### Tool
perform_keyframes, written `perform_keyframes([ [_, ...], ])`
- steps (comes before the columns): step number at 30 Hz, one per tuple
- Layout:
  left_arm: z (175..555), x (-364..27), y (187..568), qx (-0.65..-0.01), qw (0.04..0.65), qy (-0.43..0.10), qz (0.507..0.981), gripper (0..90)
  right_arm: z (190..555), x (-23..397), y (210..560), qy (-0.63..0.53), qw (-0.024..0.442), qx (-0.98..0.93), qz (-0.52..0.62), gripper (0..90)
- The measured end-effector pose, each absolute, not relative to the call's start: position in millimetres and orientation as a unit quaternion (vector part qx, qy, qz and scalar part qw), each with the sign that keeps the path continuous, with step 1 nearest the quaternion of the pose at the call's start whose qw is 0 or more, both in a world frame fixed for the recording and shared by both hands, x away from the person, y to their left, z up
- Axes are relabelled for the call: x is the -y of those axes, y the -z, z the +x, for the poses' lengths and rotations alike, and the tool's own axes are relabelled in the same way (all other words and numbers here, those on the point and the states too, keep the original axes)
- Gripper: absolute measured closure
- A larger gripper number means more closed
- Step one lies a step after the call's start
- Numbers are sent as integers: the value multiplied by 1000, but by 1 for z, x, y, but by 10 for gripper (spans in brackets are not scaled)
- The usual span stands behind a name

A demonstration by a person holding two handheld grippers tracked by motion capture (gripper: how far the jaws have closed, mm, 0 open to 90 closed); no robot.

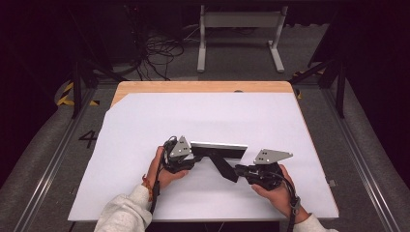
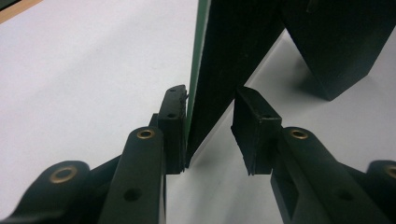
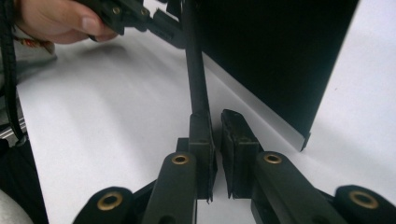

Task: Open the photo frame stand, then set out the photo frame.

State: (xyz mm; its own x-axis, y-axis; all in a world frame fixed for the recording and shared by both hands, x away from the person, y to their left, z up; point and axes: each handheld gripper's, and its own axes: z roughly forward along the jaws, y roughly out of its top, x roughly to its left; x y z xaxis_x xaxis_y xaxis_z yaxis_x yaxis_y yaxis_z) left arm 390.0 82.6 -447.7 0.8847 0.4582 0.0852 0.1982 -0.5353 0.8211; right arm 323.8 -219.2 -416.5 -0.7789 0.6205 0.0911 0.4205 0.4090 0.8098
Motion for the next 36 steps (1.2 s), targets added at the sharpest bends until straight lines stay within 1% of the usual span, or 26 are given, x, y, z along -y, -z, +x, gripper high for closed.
perform_keyframes([
  [6, 391, -83, 448, -191, 447, -141, 863, 663, 322, 223, 410, -446, 132, -830, 308, 846],
  [15, 390, -83, 448, -191, 447, -141, 863, 665, 322, 231, 403, -456, 174, -813, 317, 860],
  [22, 390, -84, 449, -193, 450, -139, 861, 666, 324, 235, 400, -463, 189, -803, 324, 887],
  [36, 386, -86, 448, -200, 448, -138, 860, 678, 325, 224, 394, -469, 209, -802, 305, 900],
])
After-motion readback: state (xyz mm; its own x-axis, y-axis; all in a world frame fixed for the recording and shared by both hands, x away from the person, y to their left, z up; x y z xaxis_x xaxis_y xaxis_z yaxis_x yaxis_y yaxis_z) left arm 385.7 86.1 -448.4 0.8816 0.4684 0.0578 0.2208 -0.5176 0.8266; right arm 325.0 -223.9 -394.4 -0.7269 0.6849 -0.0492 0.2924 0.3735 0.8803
